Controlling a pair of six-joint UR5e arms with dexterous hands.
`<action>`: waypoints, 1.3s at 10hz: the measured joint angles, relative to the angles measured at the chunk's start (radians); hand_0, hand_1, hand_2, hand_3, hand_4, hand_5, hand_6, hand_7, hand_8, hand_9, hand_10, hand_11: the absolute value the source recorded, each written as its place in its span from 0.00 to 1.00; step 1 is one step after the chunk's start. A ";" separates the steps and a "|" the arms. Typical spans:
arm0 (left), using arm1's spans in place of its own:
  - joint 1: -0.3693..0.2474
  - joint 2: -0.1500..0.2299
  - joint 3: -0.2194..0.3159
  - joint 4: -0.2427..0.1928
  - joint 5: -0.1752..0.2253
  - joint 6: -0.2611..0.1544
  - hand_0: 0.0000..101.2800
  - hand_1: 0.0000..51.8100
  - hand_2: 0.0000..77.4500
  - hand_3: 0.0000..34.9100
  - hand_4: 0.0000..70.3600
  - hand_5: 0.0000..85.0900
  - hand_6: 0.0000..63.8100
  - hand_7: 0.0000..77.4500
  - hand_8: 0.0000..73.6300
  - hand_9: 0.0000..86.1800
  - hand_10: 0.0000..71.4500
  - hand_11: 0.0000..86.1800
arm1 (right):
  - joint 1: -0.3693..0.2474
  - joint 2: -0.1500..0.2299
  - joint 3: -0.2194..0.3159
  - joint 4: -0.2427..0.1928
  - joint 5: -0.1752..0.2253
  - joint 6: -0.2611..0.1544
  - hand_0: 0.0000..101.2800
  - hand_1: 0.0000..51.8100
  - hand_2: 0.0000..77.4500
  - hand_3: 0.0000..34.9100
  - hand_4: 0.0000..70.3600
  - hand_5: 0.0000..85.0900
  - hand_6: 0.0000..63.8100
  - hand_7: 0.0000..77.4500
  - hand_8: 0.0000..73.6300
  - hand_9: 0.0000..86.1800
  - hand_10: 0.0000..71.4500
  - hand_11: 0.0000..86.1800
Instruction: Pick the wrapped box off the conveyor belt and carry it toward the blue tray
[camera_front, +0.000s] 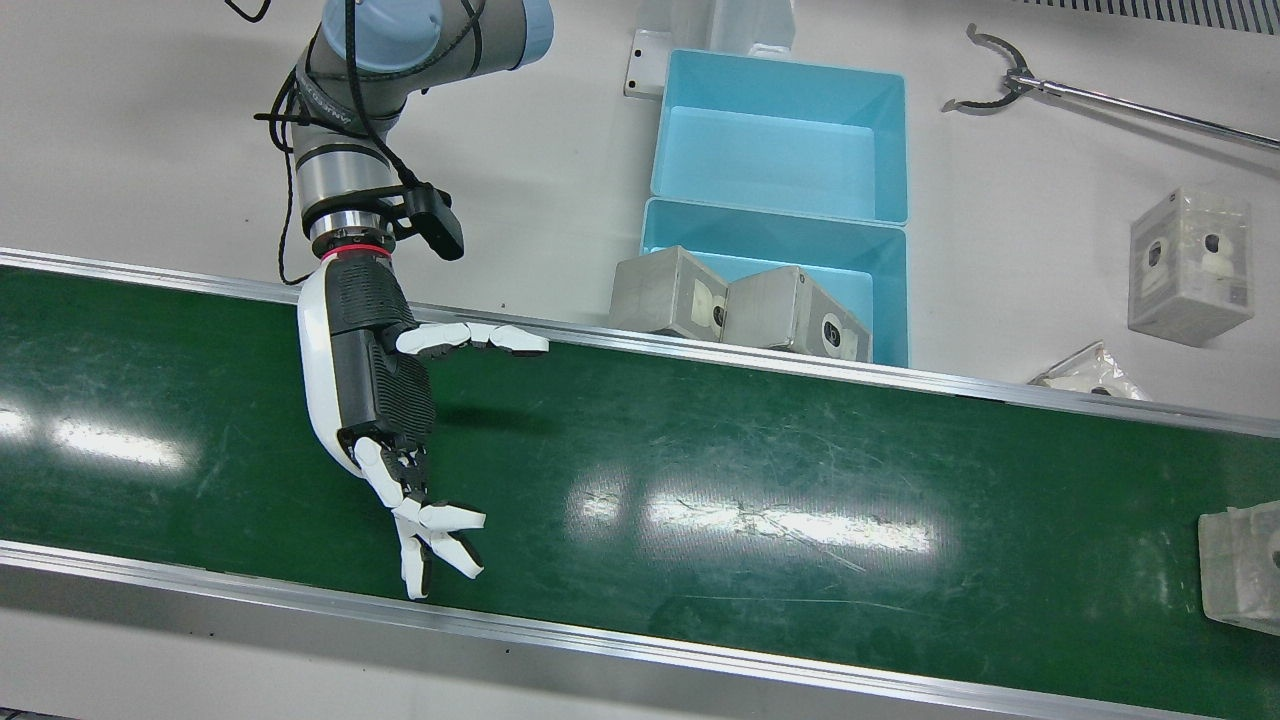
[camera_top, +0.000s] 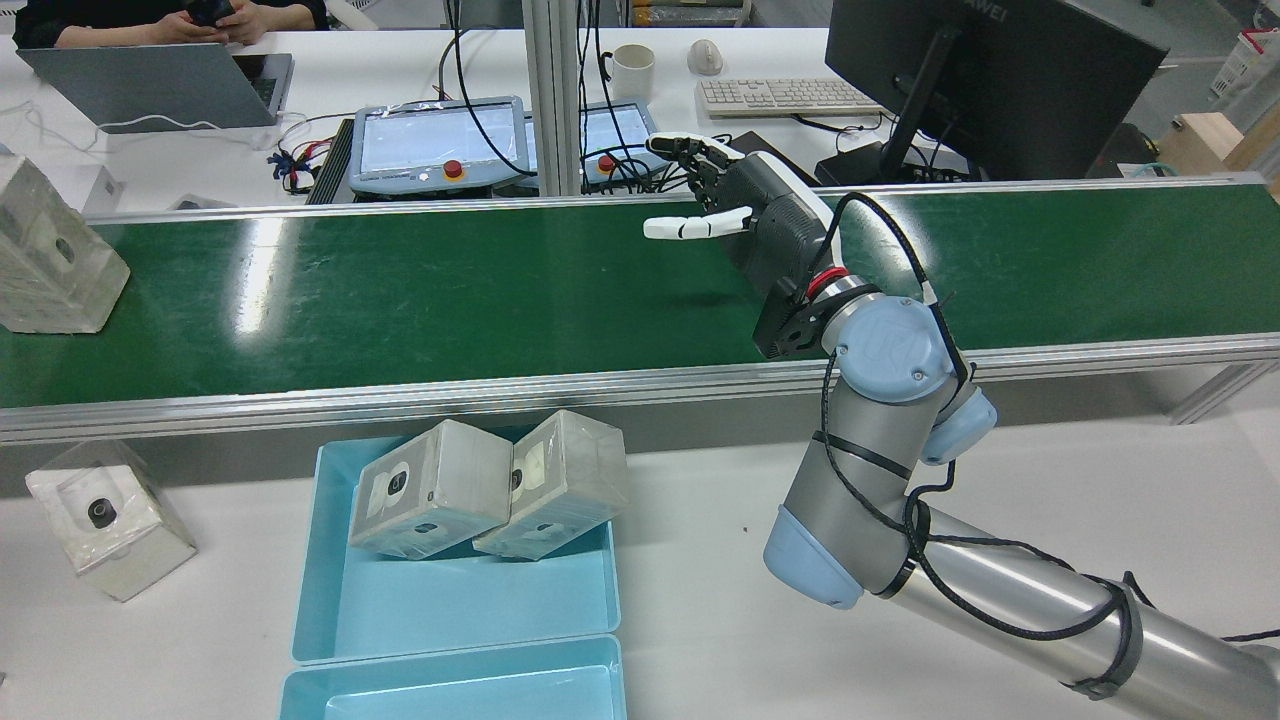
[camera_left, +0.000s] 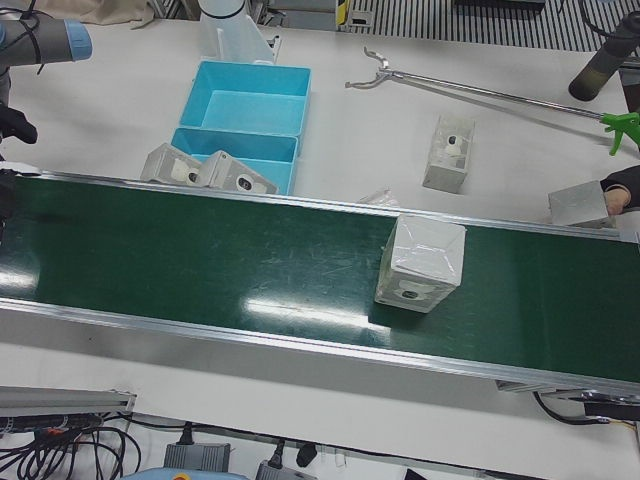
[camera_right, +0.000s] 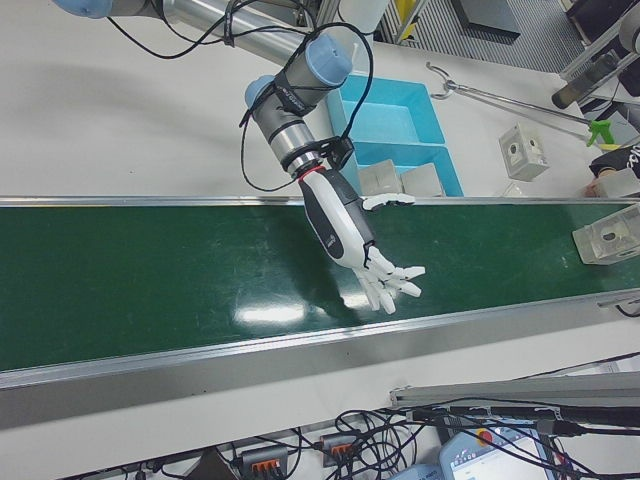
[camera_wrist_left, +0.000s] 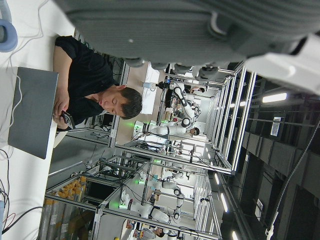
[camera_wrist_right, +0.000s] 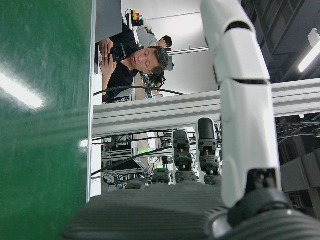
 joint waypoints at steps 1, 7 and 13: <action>0.000 0.000 0.000 0.000 0.000 0.000 0.00 0.00 0.01 0.00 0.00 0.01 0.01 0.01 0.01 0.01 0.01 0.01 | 0.005 -0.001 0.001 0.000 -0.001 -0.002 0.50 0.37 0.20 0.00 0.21 0.33 0.12 0.13 0.02 0.05 0.00 0.01; 0.000 0.000 0.000 0.000 0.000 0.000 0.00 0.00 0.01 0.00 0.00 0.01 0.01 0.01 0.01 0.01 0.01 0.01 | 0.013 -0.009 0.000 0.000 -0.001 -0.003 0.50 0.37 0.20 0.00 0.19 0.35 0.11 0.13 0.02 0.06 0.00 0.01; 0.000 0.000 0.000 0.000 0.000 0.000 0.00 0.00 0.01 0.00 0.00 0.01 0.01 0.01 0.01 0.00 0.01 0.01 | 0.012 -0.017 -0.004 0.001 0.001 0.002 0.49 0.36 0.19 0.00 0.19 0.35 0.12 0.13 0.02 0.06 0.00 0.01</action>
